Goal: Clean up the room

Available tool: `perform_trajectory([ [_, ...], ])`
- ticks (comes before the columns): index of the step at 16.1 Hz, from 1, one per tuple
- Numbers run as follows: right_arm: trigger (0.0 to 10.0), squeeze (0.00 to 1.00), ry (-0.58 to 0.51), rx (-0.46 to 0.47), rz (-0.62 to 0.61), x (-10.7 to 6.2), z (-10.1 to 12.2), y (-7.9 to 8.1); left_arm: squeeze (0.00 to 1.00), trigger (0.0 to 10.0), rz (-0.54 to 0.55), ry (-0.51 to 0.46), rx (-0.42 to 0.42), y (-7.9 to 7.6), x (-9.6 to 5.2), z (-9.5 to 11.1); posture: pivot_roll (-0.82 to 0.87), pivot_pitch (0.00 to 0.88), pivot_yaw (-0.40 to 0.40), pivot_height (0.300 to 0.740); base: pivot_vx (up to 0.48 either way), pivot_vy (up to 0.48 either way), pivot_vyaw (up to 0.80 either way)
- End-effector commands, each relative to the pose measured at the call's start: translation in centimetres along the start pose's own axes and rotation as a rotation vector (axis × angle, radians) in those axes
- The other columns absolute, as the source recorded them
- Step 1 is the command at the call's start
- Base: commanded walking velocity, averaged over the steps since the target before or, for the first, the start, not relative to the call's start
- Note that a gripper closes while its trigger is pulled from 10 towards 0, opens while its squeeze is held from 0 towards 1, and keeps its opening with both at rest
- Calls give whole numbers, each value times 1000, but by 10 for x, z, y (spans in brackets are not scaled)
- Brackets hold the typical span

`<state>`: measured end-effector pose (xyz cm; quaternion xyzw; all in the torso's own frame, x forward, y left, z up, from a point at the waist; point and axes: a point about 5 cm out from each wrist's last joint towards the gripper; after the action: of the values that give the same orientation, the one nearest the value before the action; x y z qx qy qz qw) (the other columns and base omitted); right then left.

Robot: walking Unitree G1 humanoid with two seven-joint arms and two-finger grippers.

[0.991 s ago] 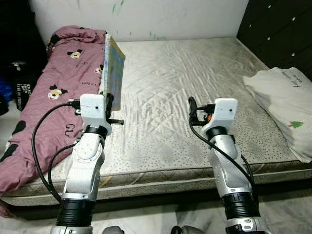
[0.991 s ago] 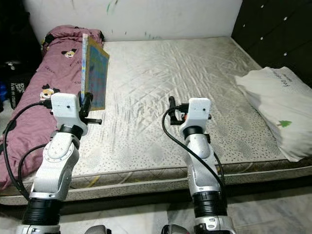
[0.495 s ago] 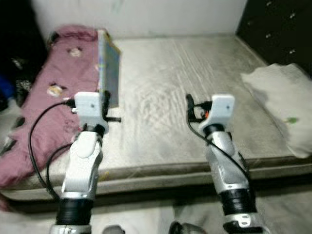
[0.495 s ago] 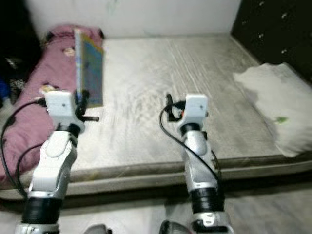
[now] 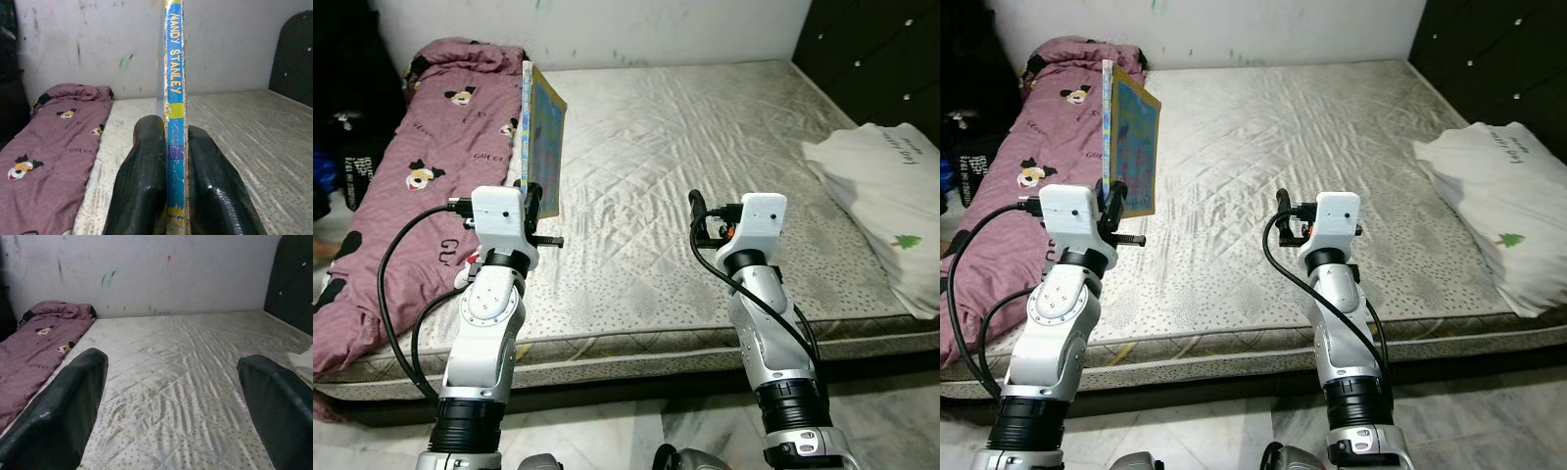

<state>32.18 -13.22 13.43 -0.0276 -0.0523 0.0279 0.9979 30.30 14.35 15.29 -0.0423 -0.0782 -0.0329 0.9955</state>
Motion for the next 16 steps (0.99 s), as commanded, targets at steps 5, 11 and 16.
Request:
perform_trajectory([
  [5, 10000, 0, -45, -3, -9, 6, 13, -5, 0, 10000, -35, -57, -2, -9, 14, 9, -4, 0, 17, 740, 0, 0, 0],
  [11, 10000, 0, -30, -29, -20, -5, 8, -13, 0, 10000, -42, -31, -2, -9, 5, 1, -12, 0, 9, 740, 0, 0, 0],
  [16, 10000, 0, -12, -47, 43, -6, 5, -4, 0, 10000, -33, -30, -14, -12, 2, -3, 22, 0, -23, 740, 0, -164, 211],
])
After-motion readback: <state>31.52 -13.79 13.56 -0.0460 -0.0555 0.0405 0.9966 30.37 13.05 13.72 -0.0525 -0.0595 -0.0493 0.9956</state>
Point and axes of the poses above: a point about 5 cm out from each wrist's last joint towards the gripper, its own x axis pointing out of the wrist towards the gripper, its own z axis along the axis of the wrist's last joint, y = z × x, and after that the axes turned 6 degrees about -x, right-handed
